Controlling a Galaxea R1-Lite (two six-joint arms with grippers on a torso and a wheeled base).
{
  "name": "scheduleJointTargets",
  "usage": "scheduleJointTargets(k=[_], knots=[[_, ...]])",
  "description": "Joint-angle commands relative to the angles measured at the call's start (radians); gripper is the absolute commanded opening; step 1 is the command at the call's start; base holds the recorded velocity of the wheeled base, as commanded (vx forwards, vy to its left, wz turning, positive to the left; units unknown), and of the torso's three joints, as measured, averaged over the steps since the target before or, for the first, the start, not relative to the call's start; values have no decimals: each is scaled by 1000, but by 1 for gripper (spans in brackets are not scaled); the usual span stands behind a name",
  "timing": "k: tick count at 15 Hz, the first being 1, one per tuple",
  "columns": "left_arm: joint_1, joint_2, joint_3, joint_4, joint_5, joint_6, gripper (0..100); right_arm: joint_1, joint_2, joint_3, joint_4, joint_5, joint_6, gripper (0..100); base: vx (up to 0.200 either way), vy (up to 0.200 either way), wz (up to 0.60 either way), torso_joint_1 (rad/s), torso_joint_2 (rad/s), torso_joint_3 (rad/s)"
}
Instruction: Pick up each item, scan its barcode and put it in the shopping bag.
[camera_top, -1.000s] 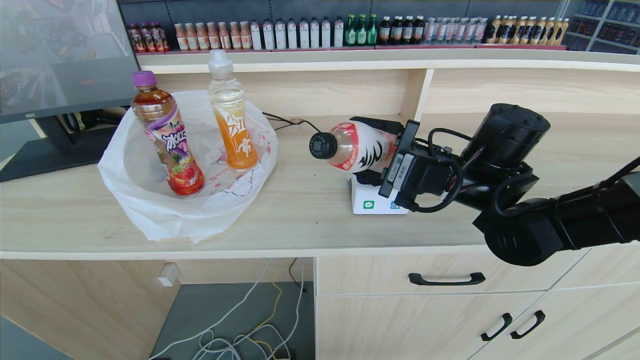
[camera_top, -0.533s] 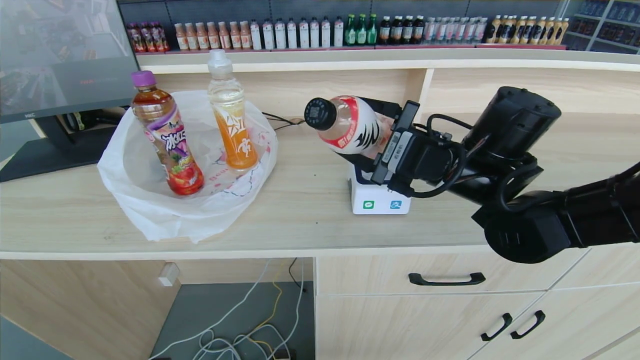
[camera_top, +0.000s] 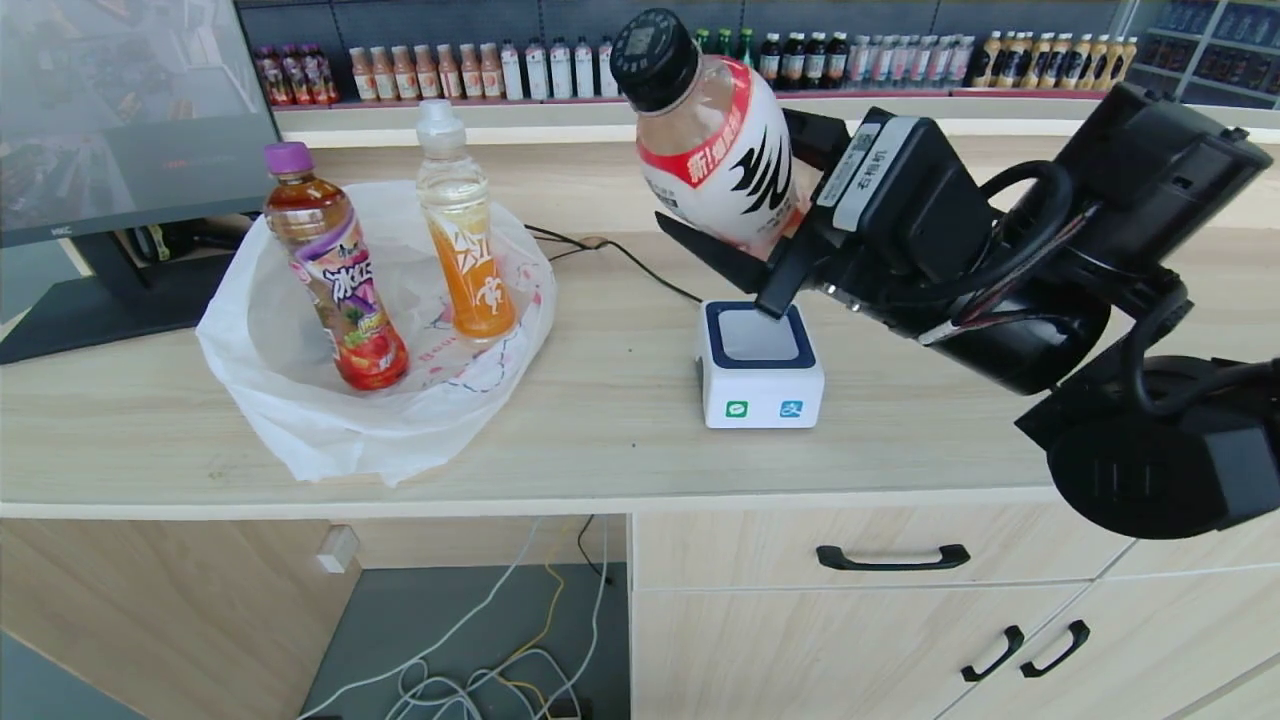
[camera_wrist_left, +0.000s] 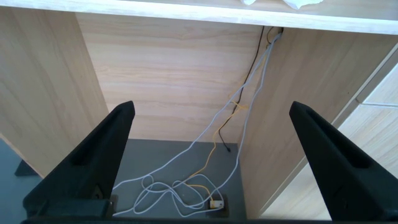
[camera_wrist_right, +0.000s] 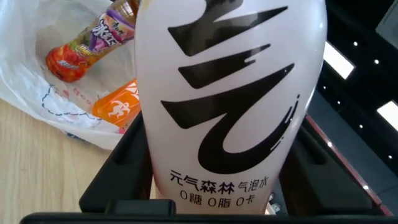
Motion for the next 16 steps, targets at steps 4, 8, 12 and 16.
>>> scheduleJointTargets(k=[4, 8, 12, 16], knots=[[0, 0, 0, 0, 0, 0, 100, 71, -17, 75, -198, -284, 287, 0, 0, 0, 0, 0, 0, 0], [0, 0, 0, 0, 0, 0, 100, 104, -34, 162, -309, -448, 496, 0, 0, 0, 0, 0, 0, 0], [0, 0, 0, 0, 0, 0, 100, 114, -63, 276, -370, -458, 646, 0, 0, 0, 0, 0, 0, 0], [0, 0, 0, 0, 0, 4, 100, 122, -63, 350, -483, -578, 744, 0, 0, 0, 0, 0, 0, 0]])
